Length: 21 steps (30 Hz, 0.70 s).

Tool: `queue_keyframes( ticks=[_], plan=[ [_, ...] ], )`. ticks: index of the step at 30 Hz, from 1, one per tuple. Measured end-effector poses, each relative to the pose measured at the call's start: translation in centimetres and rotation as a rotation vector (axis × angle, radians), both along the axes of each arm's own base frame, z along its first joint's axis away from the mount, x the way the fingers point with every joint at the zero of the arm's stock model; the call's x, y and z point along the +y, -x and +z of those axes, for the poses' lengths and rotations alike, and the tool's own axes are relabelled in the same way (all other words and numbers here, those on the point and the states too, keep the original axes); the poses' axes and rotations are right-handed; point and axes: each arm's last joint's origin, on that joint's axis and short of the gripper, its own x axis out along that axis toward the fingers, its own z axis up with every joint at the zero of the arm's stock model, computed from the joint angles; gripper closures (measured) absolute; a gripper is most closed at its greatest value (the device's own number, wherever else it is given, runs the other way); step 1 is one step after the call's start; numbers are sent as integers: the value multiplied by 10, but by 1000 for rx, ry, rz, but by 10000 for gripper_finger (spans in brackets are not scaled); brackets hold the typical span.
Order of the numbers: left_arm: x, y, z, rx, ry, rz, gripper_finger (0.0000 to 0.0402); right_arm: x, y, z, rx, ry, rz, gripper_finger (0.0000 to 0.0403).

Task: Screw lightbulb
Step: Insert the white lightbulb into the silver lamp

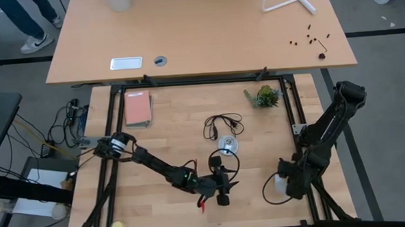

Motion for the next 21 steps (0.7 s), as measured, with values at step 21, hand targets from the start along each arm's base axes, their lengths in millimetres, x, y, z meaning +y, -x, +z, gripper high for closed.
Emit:
queue_keyframes(
  ticks=[21],
  plan=[
    [36,-20,-9,-53,176,22,134,-3,-50,-16,-366,167,44,296]
  ],
)
